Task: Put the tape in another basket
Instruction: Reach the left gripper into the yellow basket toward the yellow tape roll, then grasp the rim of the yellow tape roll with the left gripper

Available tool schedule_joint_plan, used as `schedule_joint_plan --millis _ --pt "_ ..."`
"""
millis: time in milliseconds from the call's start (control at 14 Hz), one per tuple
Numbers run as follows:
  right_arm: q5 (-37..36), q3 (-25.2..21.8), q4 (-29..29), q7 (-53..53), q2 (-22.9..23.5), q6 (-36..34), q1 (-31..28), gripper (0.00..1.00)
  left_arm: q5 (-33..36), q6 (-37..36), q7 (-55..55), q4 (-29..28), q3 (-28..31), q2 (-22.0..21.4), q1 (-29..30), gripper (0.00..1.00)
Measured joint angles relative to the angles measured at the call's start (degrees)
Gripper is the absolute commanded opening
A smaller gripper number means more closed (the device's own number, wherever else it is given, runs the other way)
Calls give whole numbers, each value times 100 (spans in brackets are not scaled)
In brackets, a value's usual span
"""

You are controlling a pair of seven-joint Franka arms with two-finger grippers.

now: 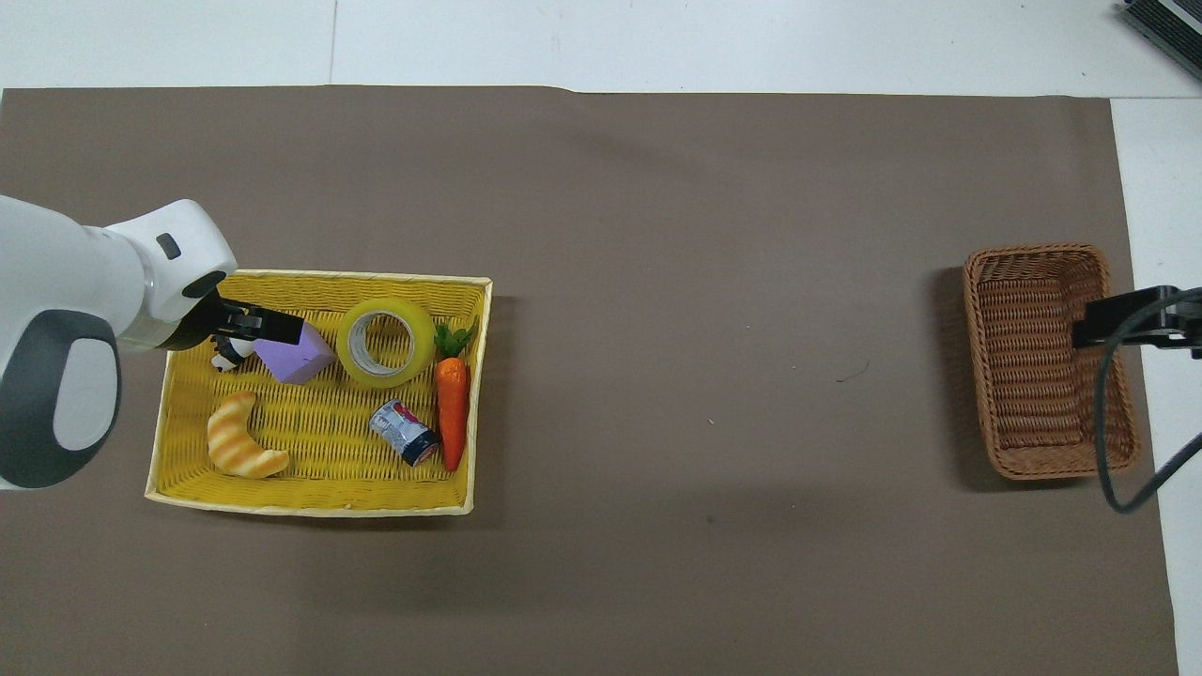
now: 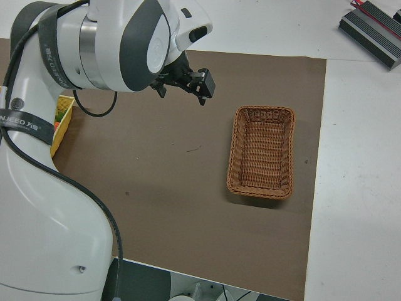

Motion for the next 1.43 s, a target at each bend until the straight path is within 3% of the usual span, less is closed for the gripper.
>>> schedule_joint_plan --millis 143,643,786,857,1214,1357,1429 --pt "0 0 0 0 0 0 0 100 -2 348 -24 -177 -1 183 -215 89" --pt "0 0 0 0 0 0 0 100 -2 1387 -65 -679 0 805 -483 71" --pt "0 0 0 0 0 0 0 100 -2 1519 -66 -682 -7 909 -515 53" --pt "0 0 0 0 0 0 0 100 -2 1623 -66 -692 -6 964 -530 50" --pt "0 0 0 0 0 0 0 100 4 1906 -65 -730 18 1056 -559 50" --pt "0 0 0 0 0 0 0 100 4 1907 -73 -730 18 1056 -567 0" --pt "0 0 0 0 0 0 0 100 5 1917 -107 -727 22 1053 -567 0"
